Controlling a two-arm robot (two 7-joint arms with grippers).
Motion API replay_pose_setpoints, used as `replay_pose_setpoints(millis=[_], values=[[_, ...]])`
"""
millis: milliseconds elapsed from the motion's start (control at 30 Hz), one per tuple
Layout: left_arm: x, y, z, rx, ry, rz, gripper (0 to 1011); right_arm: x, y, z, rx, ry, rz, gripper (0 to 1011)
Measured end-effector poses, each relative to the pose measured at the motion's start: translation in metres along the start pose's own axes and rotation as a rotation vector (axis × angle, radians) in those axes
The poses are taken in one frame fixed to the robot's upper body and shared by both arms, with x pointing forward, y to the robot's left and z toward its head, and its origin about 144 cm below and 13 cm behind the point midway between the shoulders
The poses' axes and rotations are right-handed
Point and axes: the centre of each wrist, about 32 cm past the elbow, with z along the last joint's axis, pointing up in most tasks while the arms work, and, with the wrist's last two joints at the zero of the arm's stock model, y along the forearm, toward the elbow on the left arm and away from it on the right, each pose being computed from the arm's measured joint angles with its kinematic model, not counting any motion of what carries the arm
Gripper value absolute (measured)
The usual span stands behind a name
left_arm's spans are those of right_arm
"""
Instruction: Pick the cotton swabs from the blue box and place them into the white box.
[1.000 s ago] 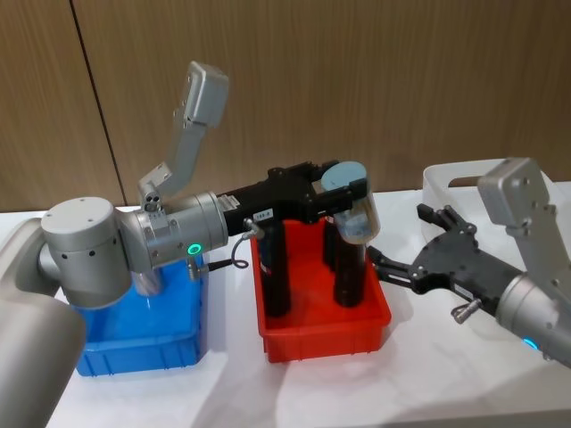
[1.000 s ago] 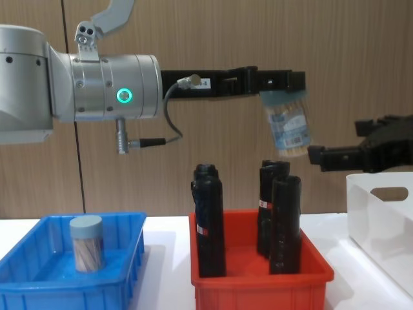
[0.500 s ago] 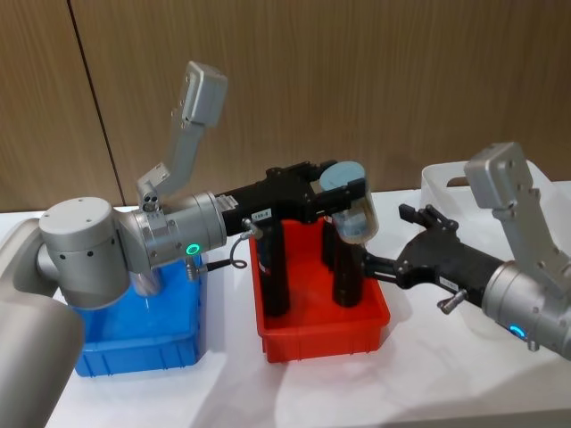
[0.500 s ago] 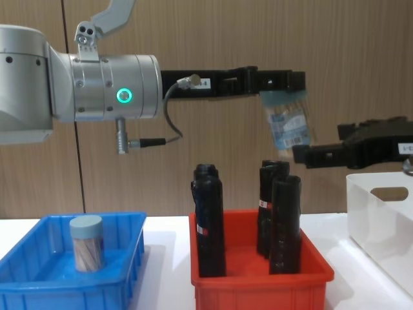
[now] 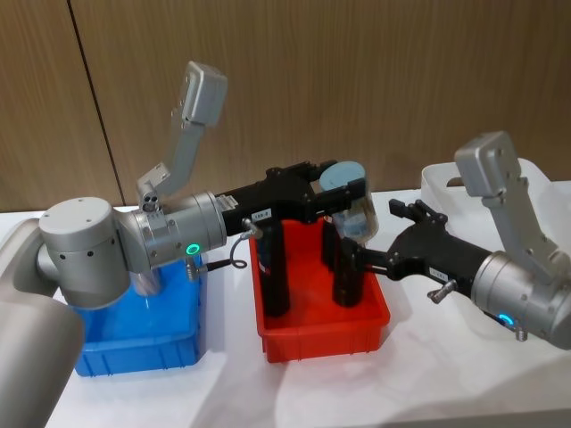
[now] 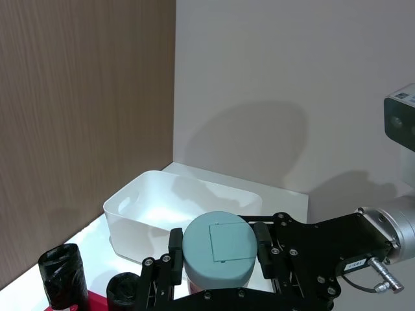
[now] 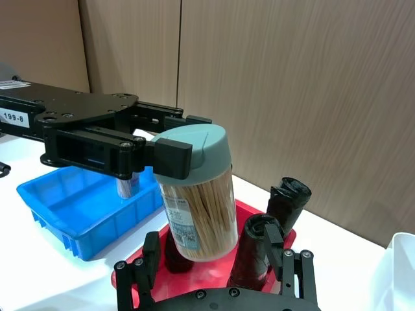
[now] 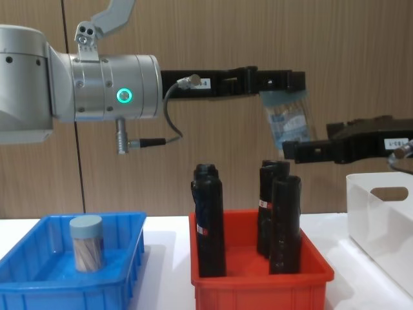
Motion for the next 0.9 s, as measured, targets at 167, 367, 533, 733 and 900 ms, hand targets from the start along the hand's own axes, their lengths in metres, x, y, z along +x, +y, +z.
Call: replay_pose_setpoints(millis=[167,367,533,733,900], values=[[0.0,0.0,0.0,0.0,0.0,0.0,660,0.001,0.005,0.0,0.001,0.004,0.005,1002],[0.0,0.0,0.0,0.0,0.0,0.0,660,0.002,0.01,0.0,0.001,0.005,0.006,1002],[0.0,0.0,0.0,0.0,0.0,0.0,660,0.003,0.014,0.0,0.003,0.005,0.009,1002],[0.0,0.0,0.0,0.0,0.0,0.0,660,0.003,0.018,-0.001,0.011,0.003,0.015,920],[0.0,0.0,0.0,0.0,0.0,0.0,660,0.003,0.021,0.0,0.021,-0.001,0.021,786]])
